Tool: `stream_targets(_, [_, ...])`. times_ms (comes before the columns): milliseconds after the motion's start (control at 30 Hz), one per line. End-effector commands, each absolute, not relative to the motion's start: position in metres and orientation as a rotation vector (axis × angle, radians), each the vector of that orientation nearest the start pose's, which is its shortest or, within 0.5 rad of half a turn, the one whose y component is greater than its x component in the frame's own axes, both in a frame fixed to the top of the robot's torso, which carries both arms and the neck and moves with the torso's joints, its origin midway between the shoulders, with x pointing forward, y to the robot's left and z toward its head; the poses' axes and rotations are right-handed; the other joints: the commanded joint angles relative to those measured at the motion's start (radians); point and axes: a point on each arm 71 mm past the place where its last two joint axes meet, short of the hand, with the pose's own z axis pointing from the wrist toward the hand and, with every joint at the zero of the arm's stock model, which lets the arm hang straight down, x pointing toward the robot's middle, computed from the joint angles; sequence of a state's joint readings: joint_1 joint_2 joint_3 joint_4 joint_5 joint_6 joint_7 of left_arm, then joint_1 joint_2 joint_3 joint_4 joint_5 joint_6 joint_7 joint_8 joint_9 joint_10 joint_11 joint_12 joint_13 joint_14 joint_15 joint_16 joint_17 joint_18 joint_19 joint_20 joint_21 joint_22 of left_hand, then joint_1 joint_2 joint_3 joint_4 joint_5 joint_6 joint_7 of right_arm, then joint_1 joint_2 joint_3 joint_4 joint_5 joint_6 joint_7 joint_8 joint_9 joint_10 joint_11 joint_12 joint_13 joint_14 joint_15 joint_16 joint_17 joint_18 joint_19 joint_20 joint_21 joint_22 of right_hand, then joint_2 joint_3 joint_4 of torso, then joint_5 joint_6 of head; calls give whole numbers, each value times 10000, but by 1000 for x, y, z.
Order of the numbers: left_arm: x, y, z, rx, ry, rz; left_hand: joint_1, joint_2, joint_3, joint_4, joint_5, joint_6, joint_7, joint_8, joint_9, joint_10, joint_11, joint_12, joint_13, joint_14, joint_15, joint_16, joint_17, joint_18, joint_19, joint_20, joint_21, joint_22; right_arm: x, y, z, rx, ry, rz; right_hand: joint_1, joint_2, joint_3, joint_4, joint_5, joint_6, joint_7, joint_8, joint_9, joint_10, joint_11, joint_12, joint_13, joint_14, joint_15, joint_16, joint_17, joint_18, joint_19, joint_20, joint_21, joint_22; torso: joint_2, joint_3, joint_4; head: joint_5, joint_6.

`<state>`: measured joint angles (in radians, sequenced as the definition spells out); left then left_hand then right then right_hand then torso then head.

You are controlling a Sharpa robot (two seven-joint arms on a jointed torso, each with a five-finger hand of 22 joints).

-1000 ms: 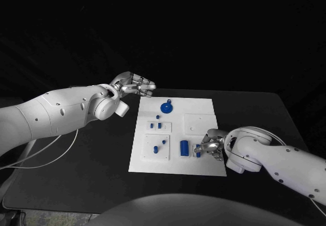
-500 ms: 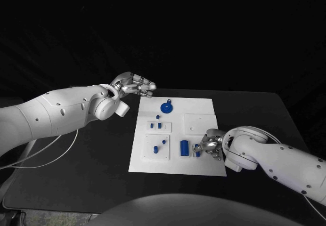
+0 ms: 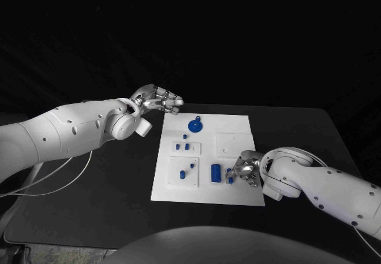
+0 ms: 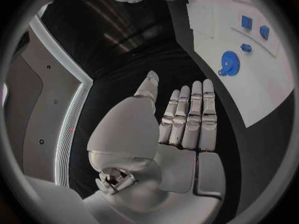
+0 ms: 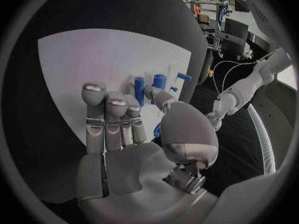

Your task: Assemble the parts on the task board

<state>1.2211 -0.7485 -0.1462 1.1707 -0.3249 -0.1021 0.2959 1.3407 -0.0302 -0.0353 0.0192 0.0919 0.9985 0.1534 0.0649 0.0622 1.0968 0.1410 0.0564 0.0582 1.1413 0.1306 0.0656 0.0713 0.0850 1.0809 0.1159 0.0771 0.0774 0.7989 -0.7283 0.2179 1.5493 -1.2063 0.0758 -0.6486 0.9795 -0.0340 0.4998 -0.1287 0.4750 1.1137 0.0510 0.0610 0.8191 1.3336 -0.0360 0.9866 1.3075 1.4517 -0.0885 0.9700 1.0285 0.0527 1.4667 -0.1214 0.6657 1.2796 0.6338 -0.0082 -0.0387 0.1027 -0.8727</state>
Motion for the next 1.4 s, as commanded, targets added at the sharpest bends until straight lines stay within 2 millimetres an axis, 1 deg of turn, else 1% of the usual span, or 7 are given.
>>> stream_targets(33, [531, 254, -227, -7930, 17322, -12784, -53, -10, 7, 60, -36, -66, 25, -8, 12, -67, 20, 40, 16, -75, 7, -42, -5, -112, -56, 23, -34, -13, 411, -161, -319, 2977, 24733, 4694, 16, 93, 964, -1073, -119, -33, -100, 42, 33, 44, -91, -35, 66, 26, -61, -49, 10, 93, 507, 51, -52, -36, -2, 1, -4, -2, 1])
stream_targets(233, [531, 254, -227, -7899, 17379, -12773, -50, 15, 11, 57, -15, -80, 29, -8, 12, -77, 24, 41, 16, -86, 10, -41, -3, -111, -67, 28, -35, -14, 411, -162, -320, 2963, 24742, 4647, 18, 105, 670, -946, -806, -54, -169, 33, 21, 58, -106, -41, 52, 28, -60, -56, 7, 88, 505, 50, -72, -59, 0, 1, -7, 15, 1])
stream_targets(467, [531, 254, -228, -7893, 17417, -12749, -50, 15, 11, 57, -15, -80, 29, -8, 12, -77, 24, 41, 16, -86, 10, -41, -3, -111, -67, 28, -35, -14, 412, -162, -320, 3009, 24643, 4658, 59, 146, 164, -390, -3267, 14, -274, 20, -418, 85, -125, 14, 64, 44, -71, -56, 12, 68, 513, 36, -65, -107, 0, 5, 1, 13, 1])
stream_targets(733, [531, 254, -228, -7894, 17438, -12740, -50, 15, 11, 57, -15, -80, 29, -8, 12, -77, 24, 41, 16, -86, 10, -41, -3, -111, -67, 28, -35, -14, 413, -162, -320, 3043, 24586, 4692, 117, 59, -68, 11, -4167, 96, -269, 27, -781, 92, -113, 24, 49, 44, -69, -60, 22, 69, 512, 33, -47, -148, -1, 0, -2, 7, 1])
stream_targets(900, [531, 254, -228, -7896, 17445, -12736, -44, 25, 1, 52, -36, -89, 31, -8, 12, -85, 27, 40, 16, -96, 14, -42, -3, -110, -83, 33, -34, -15, 413, -162, -320, 3083, 24537, 4729, 58, -42, -428, 281, -4270, 159, -276, 33, -889, 112, -121, 21, 48, 39, -89, -62, 46, 58, 511, 3, -50, -170, 0, 2, 5, -2, 1])
stream_targets(1200, [531, 255, -228, -7904, 17451, -12721, -44, 25, 1, 52, -36, -89, 31, -8, 12, -85, 27, 40, 16, -96, 14, -42, -3, -110, -83, 33, -34, -15, 413, -163, -319, 3179, 24458, 4841, -123, 14, -1962, 1042, -4271, 259, -235, 37, -1036, 157, -100, -17, 79, 49, -92, -98, 117, 48, 511, -13, -55, -211, -1, 4, 3, 5, 1])
stream_targets(1400, [531, 256, -228, -7920, 17442, -12685, -47, 25, -3, 60, -44, -84, 31, -6, 12, -82, 25, 41, 16, -98, 15, -42, -3, -109, -86, 34, -33, -15, 412, -163, -318, 3320, 24456, 5059, -242, -134, -2318, 1412, -4270, 317, -232, 37, -1075, 165, -93, -29, 88, 56, -90, -103, 141, 56, 513, -12, -45, -221, 4, 9, 0, 24, 1])
